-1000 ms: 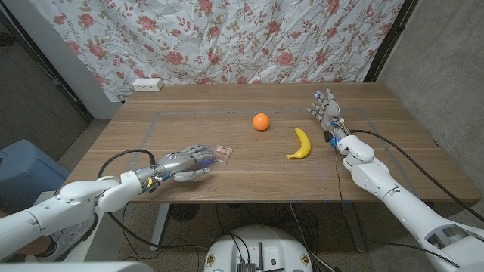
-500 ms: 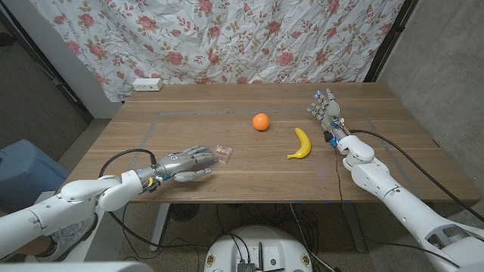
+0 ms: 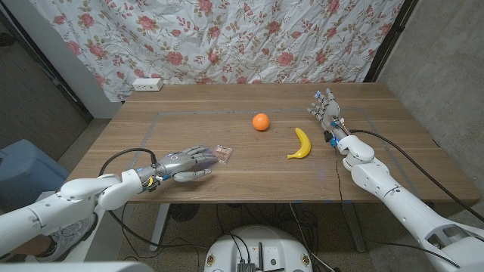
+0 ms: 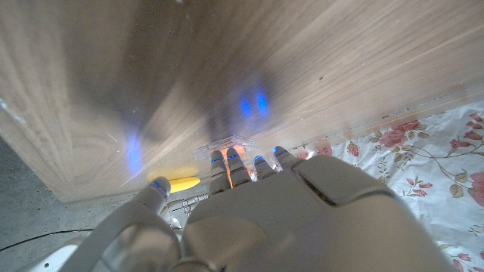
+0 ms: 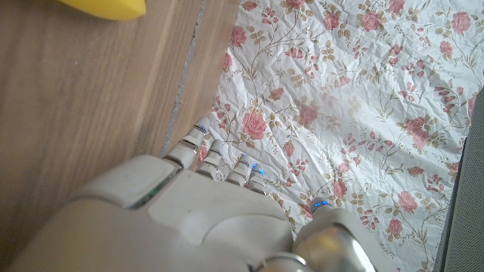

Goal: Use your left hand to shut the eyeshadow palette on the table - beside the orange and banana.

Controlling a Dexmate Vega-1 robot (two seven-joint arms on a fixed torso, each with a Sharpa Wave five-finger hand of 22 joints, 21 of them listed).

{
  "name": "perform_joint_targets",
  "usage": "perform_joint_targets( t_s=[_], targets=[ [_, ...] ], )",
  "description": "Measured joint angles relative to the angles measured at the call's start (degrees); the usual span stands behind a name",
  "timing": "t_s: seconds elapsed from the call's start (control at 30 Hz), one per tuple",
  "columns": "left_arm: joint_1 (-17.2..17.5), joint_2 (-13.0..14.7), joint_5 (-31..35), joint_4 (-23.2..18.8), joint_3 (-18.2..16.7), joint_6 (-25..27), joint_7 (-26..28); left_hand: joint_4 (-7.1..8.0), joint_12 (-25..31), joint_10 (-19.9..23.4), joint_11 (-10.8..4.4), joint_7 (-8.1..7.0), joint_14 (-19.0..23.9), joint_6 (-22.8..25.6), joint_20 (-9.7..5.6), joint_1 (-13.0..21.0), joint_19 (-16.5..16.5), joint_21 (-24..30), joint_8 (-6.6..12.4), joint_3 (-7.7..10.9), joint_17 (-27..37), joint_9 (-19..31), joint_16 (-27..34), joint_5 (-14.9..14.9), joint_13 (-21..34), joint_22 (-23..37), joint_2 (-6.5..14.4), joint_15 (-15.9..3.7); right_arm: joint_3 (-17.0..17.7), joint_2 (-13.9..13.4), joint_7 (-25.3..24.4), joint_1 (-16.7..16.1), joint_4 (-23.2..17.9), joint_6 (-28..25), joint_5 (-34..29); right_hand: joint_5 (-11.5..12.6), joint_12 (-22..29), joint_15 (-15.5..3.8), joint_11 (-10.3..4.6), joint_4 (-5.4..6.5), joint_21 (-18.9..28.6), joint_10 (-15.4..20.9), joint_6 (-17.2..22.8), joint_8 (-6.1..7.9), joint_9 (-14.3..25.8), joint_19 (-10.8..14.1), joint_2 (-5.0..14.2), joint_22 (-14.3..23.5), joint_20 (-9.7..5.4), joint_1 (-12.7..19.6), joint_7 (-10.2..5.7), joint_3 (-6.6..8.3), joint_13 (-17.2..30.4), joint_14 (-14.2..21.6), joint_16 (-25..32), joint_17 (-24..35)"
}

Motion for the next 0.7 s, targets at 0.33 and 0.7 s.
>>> perform_joint_targets(
  t_s=[0.33,0.7],
  targets=[
    [-0.7,0.1,0.2,-0.2,0.3,0.2,-1.2,0.00,0.4,1.8,-0.83,0.18,0.0,2.2,0.00,0.0,0.0,0.2,0.13,-0.45,0.0,-0.1,0.0,0.0,-0.2,0.0,0.0,0.00,0.0,0.0,0.0,0.0,0.0,0.0,0.0,0.0,0.0,0.00,0.00,0.00,0.0,0.0,0.0,0.00,0.0,0.0,0.00,0.0,0.00,0.0,0.00,0.00,0.0,0.0,0.0,0.0],
    [-0.6,0.5,0.7,-0.8,0.4,1.0,-1.6,0.00,0.7,2.0,-0.78,0.18,0.0,2.9,0.00,0.0,0.0,0.4,0.23,-0.93,0.0,-0.1,0.5,0.0,-0.1,0.0,0.0,0.00,0.0,0.0,0.0,0.0,0.0,0.0,0.0,0.0,0.0,0.00,0.00,0.00,0.0,0.0,0.0,0.00,0.0,0.0,0.00,0.0,0.00,0.0,0.00,0.00,0.0,0.0,0.0,0.0]
  ],
)
